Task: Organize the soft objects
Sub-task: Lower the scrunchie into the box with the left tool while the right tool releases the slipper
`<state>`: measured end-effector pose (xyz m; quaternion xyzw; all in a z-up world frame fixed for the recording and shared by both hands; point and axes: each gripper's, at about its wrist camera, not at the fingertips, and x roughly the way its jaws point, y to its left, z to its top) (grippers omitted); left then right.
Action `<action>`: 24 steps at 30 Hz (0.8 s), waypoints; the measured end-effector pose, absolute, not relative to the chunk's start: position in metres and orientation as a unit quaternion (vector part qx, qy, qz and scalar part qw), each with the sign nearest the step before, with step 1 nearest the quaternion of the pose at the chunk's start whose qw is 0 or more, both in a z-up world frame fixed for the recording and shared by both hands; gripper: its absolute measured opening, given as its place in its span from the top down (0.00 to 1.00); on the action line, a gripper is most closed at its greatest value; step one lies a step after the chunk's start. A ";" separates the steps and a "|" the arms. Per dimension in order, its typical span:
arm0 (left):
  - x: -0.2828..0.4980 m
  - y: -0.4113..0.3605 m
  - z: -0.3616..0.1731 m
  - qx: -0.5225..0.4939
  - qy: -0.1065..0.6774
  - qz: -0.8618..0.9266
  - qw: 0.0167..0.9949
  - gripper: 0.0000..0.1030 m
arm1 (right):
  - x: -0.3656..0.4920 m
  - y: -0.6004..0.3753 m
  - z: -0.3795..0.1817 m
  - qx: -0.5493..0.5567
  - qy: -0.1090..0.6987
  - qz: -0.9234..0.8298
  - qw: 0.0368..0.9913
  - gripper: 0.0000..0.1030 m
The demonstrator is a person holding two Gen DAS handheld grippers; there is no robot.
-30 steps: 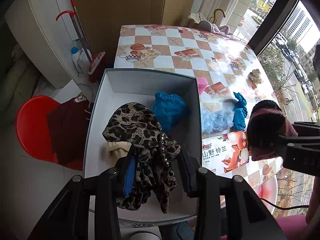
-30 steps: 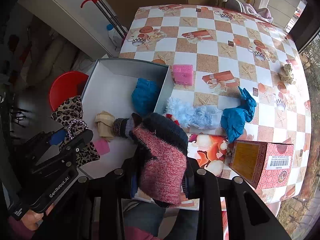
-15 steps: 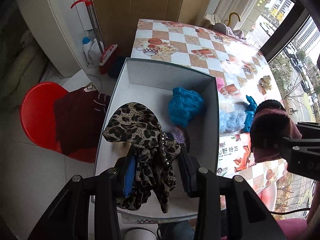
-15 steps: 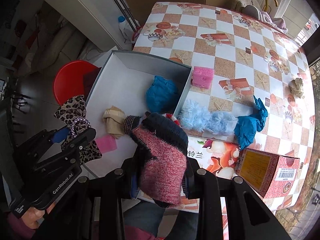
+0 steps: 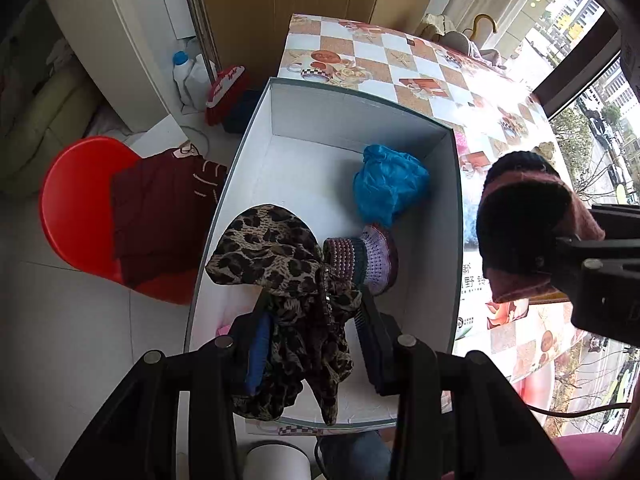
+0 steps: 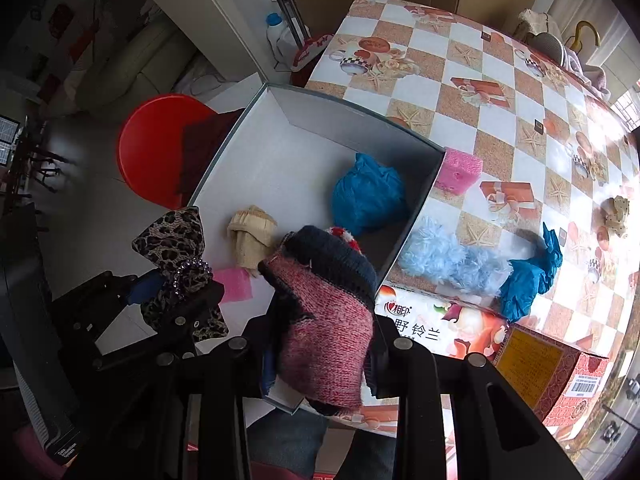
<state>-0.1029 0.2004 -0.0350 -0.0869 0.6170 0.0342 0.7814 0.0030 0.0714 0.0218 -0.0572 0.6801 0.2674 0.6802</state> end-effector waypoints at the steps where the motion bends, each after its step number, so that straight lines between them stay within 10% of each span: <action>1: -0.103 0.200 -0.036 -0.087 0.618 0.034 0.781 0.58 | 0.004 0.072 0.021 -0.057 0.681 0.268 0.680 0.68; 24: -0.100 0.194 -0.044 -0.072 0.638 0.022 0.767 0.57 | 0.020 0.084 0.008 -0.063 0.684 0.266 0.677 0.68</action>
